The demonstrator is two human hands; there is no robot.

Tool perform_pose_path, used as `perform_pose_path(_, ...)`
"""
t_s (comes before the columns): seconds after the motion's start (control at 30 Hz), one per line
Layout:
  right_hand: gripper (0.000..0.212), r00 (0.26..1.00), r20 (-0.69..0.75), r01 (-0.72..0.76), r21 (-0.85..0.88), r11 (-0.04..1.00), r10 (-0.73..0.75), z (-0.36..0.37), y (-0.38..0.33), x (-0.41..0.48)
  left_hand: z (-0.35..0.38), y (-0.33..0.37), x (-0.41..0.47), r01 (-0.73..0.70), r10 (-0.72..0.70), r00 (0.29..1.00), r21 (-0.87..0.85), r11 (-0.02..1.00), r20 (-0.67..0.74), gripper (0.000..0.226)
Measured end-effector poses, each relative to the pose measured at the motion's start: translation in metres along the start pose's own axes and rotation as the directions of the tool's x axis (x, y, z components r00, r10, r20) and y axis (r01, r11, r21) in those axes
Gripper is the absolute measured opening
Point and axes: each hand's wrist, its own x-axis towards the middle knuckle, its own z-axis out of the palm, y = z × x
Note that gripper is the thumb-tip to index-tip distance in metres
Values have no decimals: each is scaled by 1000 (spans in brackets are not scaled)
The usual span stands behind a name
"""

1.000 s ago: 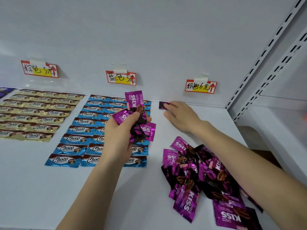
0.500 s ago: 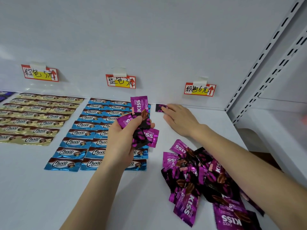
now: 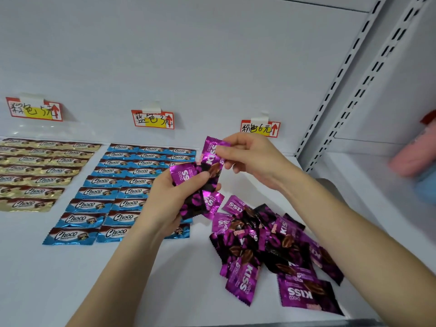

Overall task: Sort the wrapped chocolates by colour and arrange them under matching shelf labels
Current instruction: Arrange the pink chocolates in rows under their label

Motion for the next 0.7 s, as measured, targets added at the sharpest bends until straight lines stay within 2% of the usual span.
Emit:
perform_pose_path(0.1,3,993,17,-115,223,968,114,-12,1,-11,4,2,-1,-5,5,998,0,1000,60,24)
perform_pose_path(0.2,4,982,3,-182,319,930,191,-24,10,-16,14,3,1,35,-34,999,-15,999,35,14)
perform_pose_path(0.3,5,943,-215,-155,393,906,255,-42,26,-11,24,3,10,46,-49,996,-44,998,-76,11)
perform_pose_path(0.37,9,868,-394,-125,417,900,302,-58,41,-4,28,4,18,64,-78,988,-104,993,-134,12)
perform_pose_path(0.47,9,773,-517,-152,412,899,368,-76,62,10,34,1,27,128,-158,983,-255,958,-98,9)
perform_pose_path(0.53,2,766,-533,-229,296,927,359,-80,74,19,36,-4,29,146,-170,984,-313,938,-51,15)
perform_pose_path(0.6,20,768,-564,-310,87,947,303,-83,82,25,35,-9,31,137,-156,987,-310,941,-38,19)
perform_pose_path(0.63,29,775,-584,-350,-77,934,243,-85,85,25,34,-10,31,131,-151,987,-301,944,-45,18)
perform_pose_path(0.7,40,805,-588,-401,-445,801,77,-89,88,22,30,-13,32,126,-152,986,-281,951,-72,14)
